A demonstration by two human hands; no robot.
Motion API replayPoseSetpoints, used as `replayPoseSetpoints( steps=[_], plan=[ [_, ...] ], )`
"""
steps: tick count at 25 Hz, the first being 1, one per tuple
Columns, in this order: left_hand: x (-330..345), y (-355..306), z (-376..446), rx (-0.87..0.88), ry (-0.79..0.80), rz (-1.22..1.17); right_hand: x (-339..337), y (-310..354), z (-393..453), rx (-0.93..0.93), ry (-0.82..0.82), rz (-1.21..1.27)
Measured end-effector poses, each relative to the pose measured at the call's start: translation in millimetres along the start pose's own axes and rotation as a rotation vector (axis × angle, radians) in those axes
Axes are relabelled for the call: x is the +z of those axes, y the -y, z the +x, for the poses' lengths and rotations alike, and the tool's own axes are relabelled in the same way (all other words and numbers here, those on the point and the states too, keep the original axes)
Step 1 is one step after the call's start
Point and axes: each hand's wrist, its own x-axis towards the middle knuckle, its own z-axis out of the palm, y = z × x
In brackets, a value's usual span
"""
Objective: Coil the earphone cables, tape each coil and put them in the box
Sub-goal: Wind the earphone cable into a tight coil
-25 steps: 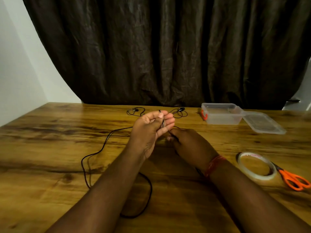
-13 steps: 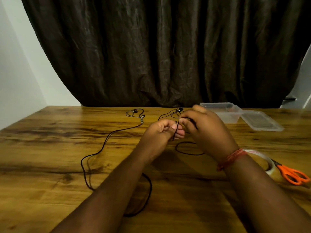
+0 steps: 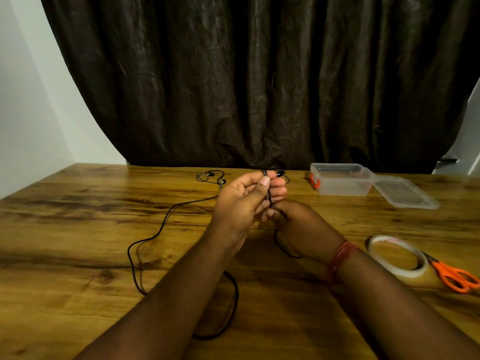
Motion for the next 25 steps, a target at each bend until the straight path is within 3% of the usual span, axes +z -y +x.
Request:
replayPoseSetpoints(
  steps=[4,9,13,18,25],
  plan=[
    [-4,5,3,0.017,-0.094,0.15,-5,6,-7,-0.143,0.045,-0.274],
    [-6,12,2,-0.075,-0.036,0.383,-32,12,-7,-0.196,-0.137,-0.333],
    [-4,12,-2,-0.167,0.102,0.344,-42,8,-7,-0.2,-0.302,-0.352],
    [-2,4,-7,-0.184,0.202,0.147,-40,-6,0,-0.144,-0.442,-0.176],
    [0,-1,-3,-0.065,0.043,-0.114,-4,-7,2,-0.156,-0.19,-0.063]
  ],
)
